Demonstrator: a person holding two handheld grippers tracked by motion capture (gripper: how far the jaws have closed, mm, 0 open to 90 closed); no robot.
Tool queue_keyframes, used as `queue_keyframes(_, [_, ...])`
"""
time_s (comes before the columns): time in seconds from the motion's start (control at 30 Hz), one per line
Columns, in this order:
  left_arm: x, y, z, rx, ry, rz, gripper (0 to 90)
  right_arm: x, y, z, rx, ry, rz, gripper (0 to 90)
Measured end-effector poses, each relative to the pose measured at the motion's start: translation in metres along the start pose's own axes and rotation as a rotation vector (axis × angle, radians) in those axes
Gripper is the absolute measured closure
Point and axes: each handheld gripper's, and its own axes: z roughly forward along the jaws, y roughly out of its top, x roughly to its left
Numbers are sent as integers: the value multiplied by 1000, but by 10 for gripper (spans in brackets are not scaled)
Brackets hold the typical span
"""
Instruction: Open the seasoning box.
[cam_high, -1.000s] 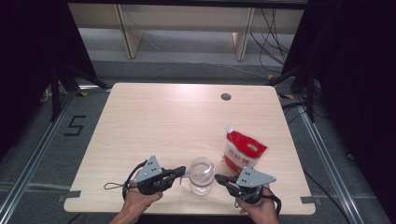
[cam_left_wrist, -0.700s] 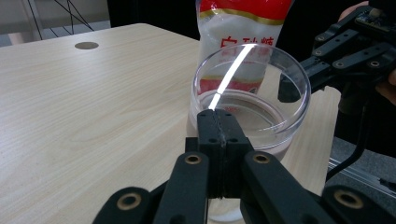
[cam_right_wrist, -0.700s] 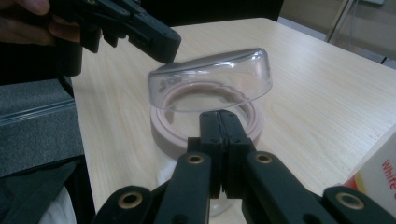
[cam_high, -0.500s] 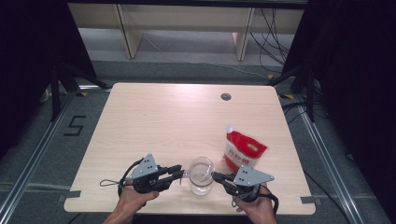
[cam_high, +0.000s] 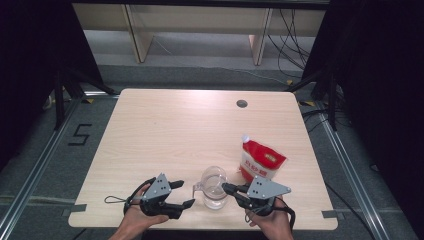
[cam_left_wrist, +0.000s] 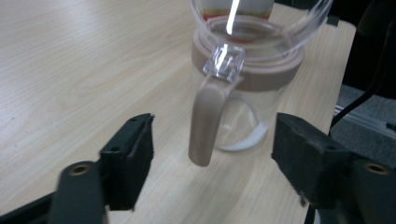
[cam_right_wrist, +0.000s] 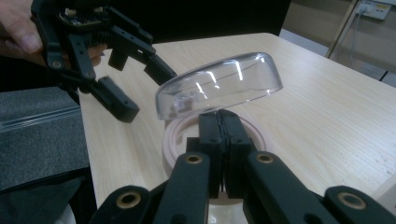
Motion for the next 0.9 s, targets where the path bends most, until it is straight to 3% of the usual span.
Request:
queue_keyframes(0.03, [-1, -3, 1, 0, -7, -40, 217, 2, 1, 1, -5, -2, 16, 892])
queue_keyframes(0.07, [-1, -5, 1, 1, -5, -48, 186, 2, 2, 2, -12, -1, 3, 891])
queue_keyframes(0.27, [1, -17, -1, 19, 8, -60, 154, 9, 10, 7, -29, 2, -43, 891])
queue_keyframes(0.4, [3, -19, 0, 32, 37, -61, 154, 13, 13, 13, -22, 30, -45, 884])
queue_keyframes(0.47, [4, -20, 0, 49, 41, -52, 154, 14, 13, 14, -23, 24, -45, 884])
queue_keyframes(0.5, [4, -21, 1, 41, 30, -69, 154, 15, 13, 15, -22, 28, -41, 884])
queue_keyframes(0.53, [6, -20, -1, 65, 39, -47, 154, 16, 14, 17, -17, 39, -49, 884])
queue_keyframes(0.9, [6, -22, -3, 40, 47, -74, 154, 23, 21, 28, -22, 67, -60, 884])
